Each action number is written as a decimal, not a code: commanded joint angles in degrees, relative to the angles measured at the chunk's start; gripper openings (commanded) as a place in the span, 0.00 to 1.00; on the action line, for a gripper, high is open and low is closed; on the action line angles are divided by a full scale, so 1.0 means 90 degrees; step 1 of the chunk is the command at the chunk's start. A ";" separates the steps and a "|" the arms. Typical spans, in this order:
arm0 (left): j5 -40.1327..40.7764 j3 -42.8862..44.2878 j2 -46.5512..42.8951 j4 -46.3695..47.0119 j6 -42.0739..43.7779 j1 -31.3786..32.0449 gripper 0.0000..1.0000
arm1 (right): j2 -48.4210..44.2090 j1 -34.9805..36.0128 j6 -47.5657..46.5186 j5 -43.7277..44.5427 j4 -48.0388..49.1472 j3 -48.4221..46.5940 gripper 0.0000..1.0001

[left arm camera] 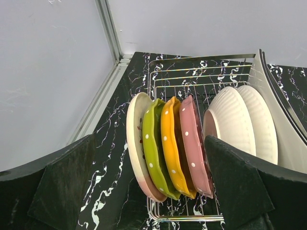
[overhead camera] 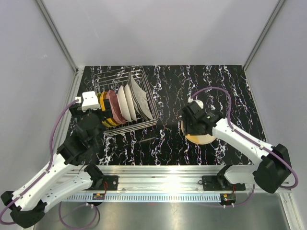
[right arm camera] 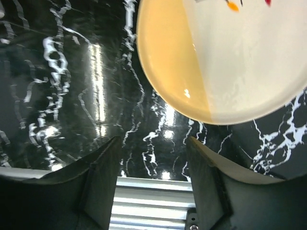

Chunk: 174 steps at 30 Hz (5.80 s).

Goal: Load the plates into the dish rack

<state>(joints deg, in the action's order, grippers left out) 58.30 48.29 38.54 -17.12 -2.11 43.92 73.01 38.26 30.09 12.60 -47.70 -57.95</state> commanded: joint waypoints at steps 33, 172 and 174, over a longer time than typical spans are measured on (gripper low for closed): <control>-0.0345 0.0337 0.0024 -0.0041 -0.0283 -0.0017 0.99 | 0.2425 0.0475 0.0153 0.0944 0.1882 0.0463 0.40; -0.4964 -0.0329 0.3665 0.0194 -0.6455 0.2151 0.99 | -0.0202 0.0514 -0.0140 -0.0082 0.3591 0.2044 0.00; -0.5042 -0.0132 0.4064 0.0262 -0.6533 0.2151 0.99 | -0.0455 0.0592 -0.0062 -0.0072 0.3562 0.2190 0.00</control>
<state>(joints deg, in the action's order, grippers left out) 14.22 42.37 71.81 -19.09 -58.85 62.98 72.05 42.19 26.83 12.56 -18.65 -39.94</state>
